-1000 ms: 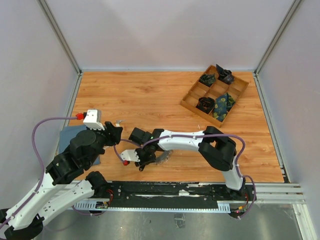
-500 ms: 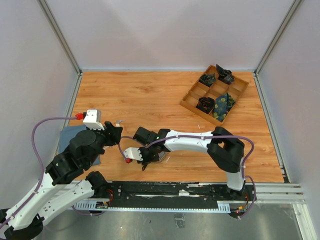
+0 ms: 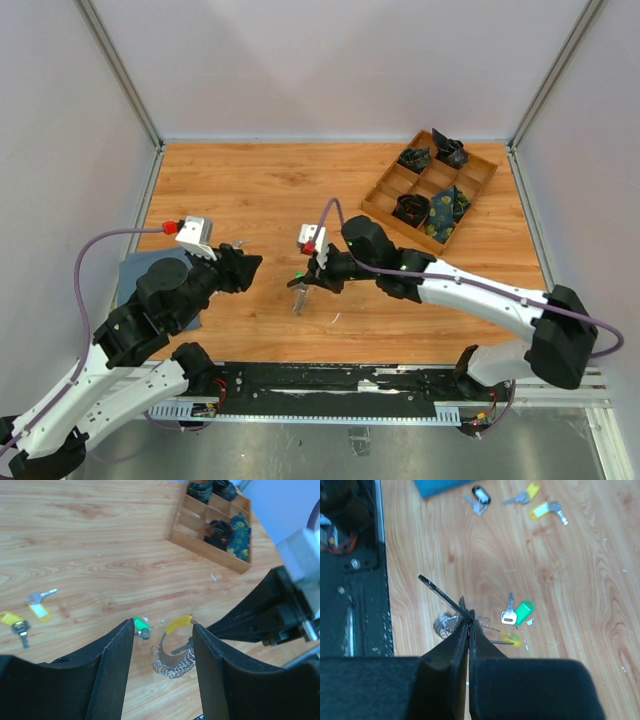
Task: Put the keys on the keyring
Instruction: Pick up the keyring from the center of the board.
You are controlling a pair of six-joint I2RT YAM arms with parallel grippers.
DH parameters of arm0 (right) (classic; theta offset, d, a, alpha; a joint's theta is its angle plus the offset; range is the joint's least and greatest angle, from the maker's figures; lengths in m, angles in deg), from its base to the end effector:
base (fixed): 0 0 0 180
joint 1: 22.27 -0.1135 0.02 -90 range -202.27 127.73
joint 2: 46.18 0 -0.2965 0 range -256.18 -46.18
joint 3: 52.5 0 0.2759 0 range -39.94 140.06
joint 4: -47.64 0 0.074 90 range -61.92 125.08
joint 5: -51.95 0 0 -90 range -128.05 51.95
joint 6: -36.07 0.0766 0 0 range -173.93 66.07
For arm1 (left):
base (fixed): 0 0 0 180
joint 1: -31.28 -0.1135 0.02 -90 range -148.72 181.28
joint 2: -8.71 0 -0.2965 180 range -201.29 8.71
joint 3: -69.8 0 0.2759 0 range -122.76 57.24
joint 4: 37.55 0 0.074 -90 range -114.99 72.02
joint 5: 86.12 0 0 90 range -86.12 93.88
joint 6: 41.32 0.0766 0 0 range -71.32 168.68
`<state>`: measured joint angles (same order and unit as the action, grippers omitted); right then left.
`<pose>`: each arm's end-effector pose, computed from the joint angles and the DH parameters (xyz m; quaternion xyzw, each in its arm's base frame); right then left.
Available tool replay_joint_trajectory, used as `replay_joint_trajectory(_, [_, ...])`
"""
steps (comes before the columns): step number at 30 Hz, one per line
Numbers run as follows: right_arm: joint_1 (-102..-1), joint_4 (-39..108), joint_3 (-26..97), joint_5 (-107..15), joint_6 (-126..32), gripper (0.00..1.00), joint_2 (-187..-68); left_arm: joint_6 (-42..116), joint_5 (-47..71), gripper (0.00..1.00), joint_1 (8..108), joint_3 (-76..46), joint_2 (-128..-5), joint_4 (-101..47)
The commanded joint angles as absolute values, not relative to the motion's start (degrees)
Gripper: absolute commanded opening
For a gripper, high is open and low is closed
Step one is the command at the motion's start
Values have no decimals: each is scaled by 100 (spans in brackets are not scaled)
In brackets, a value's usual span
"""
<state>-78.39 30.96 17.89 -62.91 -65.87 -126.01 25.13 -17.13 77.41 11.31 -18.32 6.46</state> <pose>0.1788 0.3240 0.2969 -0.5581 0.6231 0.3635 0.4100 0.1122 -0.0770 0.3606 0.0383 0.7746 -0.2347 0.5861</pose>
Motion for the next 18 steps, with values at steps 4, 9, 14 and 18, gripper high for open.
replay_joint_trajectory(4, [-7674, 4785, 1262, -5356, -4470, 1, -11171, 2769, -479, 60, 7716, 1268, -1950, -309])
replay_joint_trajectory(9, [-7668, 4635, 1339, -4494, -3969, 1, -10680, 2876, 294, 69, 7716, 1343, -2070, -872])
replay_joint_trajectory(14, [-7673, 4247, 1591, -3832, -3625, 1, -10438, 2904, 731, 70, 7715, 1454, -2250, -1426])
replay_joint_trajectory(18, [-7676, 4047, 1739, -3547, -3538, 1, -10292, 2955, 1008, 70, 7716, 1470, -2492, -1898])
